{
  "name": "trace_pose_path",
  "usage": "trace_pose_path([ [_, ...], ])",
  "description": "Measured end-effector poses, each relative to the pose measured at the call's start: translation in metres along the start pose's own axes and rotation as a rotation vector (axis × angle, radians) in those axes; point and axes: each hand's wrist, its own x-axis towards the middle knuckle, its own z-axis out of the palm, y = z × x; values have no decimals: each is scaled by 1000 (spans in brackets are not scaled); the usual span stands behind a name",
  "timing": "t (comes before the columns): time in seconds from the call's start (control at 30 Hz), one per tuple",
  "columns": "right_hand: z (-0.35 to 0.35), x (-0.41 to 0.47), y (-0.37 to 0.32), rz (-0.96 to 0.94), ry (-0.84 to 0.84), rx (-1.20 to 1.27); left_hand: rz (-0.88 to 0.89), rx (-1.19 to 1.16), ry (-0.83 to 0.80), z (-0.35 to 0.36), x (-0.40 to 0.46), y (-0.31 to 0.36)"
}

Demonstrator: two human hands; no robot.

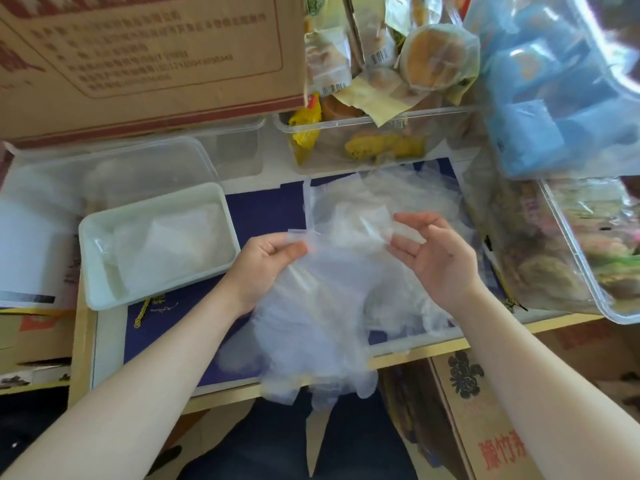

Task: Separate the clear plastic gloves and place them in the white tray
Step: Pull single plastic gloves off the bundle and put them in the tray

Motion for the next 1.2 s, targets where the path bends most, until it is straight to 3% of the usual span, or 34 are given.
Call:
trace_pose_path([
  [0.13, 1, 10, -7, 206, 130, -66, 58, 185, -6, -6, -3, 3],
  [0.23, 7, 20, -12, 317, 29, -413, 61, 254, -21, -10, -3, 5],
  [0.37, 24, 30, -13, 248, -65, -878, 26, 234, -18, -16, -3, 0],
  [0.47, 33, 35, -10, 125, 63, -908, 34, 265, 125, -20, 1, -4],
  [0.6, 36, 28, -25, -272, 461, -1290, 94, 299, 408, -24, 6, 3],
  [0.7, 56, 13, -39, -446, 558, -1234, 123, 281, 545, -20, 14, 16],
  [0.8, 86, 1, -21, -386, 398, -1194, 124, 235, 493, -6, 20, 19],
  [1.0, 123, -3, 30, -138, 132, -1396, 74, 95, 415, 27, 14, 13],
  [1.2, 142, -5, 36, -27, 25, -1329, 50, -137, 354, 31, 11, 15],
])
